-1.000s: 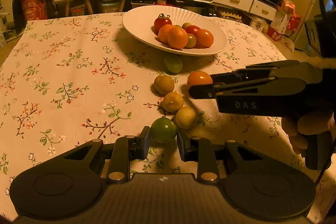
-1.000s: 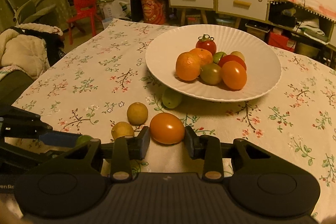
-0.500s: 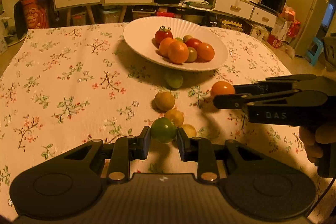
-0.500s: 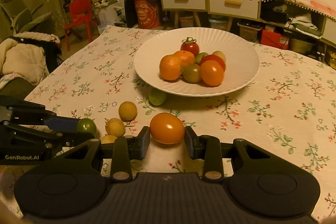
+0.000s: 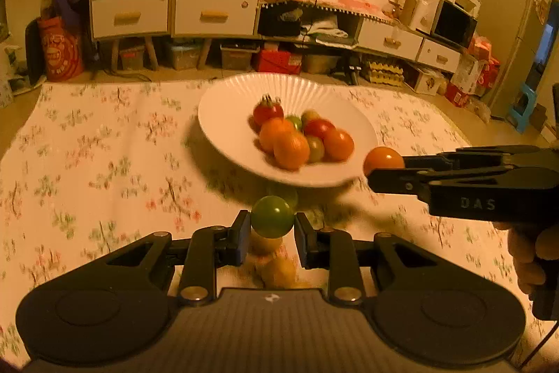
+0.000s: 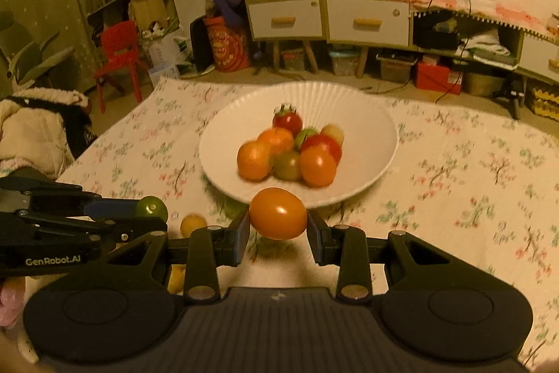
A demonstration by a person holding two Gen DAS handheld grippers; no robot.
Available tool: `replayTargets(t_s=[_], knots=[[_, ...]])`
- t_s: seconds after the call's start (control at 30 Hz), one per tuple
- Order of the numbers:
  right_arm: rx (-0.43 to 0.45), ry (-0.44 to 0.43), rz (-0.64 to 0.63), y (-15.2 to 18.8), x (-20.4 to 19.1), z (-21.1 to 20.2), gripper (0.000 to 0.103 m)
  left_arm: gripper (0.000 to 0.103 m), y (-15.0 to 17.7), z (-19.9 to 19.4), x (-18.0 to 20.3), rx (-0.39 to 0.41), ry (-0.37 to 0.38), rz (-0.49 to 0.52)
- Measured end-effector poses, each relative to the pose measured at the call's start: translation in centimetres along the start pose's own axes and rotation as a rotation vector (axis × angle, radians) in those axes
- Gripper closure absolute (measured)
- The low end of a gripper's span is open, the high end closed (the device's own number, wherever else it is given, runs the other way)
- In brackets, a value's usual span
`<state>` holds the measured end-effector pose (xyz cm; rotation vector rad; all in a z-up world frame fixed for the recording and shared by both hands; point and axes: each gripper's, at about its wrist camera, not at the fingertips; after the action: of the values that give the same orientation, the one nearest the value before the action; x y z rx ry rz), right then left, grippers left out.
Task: Organize fruits
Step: 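Lift both held fruits toward the white plate, then lower the lime and orange tomato onto the white plate and open both grippers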
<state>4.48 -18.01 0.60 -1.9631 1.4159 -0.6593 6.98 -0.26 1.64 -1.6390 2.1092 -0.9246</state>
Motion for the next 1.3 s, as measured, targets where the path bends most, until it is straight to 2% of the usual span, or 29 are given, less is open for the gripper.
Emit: replayTargets(t_s=[0.23,0.67,1.07,1.3], knots=[[0.022,0.024,-0.002,-1.7,1.6,0.2,0.071,0.079,-2.8,0.8,0.0,0.020,0.001,0.040],[0.029,0.032,0.001,-3.4,4.1,1.7,0.071,0.079,-7.7,5.1,2.0,0.027,0.018,0.109],[0.012,0.023,0.027,-3.8,5.6,3.7,0.071,0.079,-12.0,9.4,2.5,-0.044,0.042,0.111],[0.014,0.007,0.055,-3.7,6.4,3.9,0.071,0.079,-13.4,11.8,2.6,-0.138,0.019,0.115]])
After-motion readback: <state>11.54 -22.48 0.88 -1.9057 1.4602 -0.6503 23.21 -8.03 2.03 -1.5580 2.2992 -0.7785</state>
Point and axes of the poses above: each gripper's, at about its wrist camera, not at the fingertips, and z roughly the way its jaws point, x to its right, y to its underside, and after that the axes turned 8 degrees about -x, right-handed
